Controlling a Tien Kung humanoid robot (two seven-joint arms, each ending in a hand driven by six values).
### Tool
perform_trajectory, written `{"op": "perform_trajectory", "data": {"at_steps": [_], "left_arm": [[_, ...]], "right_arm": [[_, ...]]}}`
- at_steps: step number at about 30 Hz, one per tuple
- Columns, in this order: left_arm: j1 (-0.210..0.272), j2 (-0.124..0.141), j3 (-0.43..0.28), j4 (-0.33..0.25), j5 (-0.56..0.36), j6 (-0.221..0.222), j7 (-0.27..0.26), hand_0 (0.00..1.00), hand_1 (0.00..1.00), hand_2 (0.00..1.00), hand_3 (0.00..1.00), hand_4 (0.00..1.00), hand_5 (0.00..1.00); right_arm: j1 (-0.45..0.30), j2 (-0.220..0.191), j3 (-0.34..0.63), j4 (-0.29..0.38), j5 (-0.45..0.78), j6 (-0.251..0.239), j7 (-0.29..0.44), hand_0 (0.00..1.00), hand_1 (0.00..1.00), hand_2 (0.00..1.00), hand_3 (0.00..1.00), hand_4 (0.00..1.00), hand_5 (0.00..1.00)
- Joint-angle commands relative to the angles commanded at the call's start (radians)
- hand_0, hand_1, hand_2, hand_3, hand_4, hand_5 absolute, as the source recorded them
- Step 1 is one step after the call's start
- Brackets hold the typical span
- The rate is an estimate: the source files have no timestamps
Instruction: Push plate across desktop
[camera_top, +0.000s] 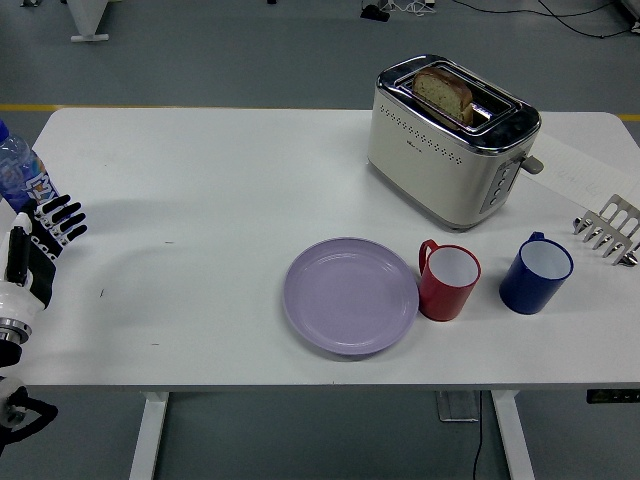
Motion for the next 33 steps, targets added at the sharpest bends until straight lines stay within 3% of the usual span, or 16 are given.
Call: {"op": "perform_trajectory", "data": {"at_steps": [5,13,18,33], "left_arm": [[-0.045,-0.007,0.063,0.015,-0.015,0.007,-0.005,0.769,0.768,0.753,0.676,0.530,0.998],[-0.122,-0.035,0.095,0.053,-0.039,0.017,-0.016,0.770,0.769,0.751,0.676,0.529,0.998],[-0.193,-0.047,0.115,0.111,-0.062,0.015,-0.016,0.777,0.775,0.760,0.680,0.528,0.998],[-0.331,-0.046,0.154,0.246,-0.110,0.011,-0.019,0.780,0.776,0.760,0.681,0.528,0.998]], "right_arm": [[-0.001,0.003,0.002,0.001,-0.004,-0.001,-0.002,0.551,0.452,0.593,0.583,0.302,0.481],[0.003,0.005,0.004,0.001,-0.009,-0.002,-0.005,0.551,0.452,0.593,0.583,0.301,0.483],[0.005,0.004,0.007,0.001,-0.017,-0.002,-0.006,0.551,0.452,0.593,0.583,0.301,0.483],[0.024,-0.003,0.042,0.004,-0.097,-0.001,-0.029,0.551,0.451,0.593,0.583,0.299,0.486]]}}
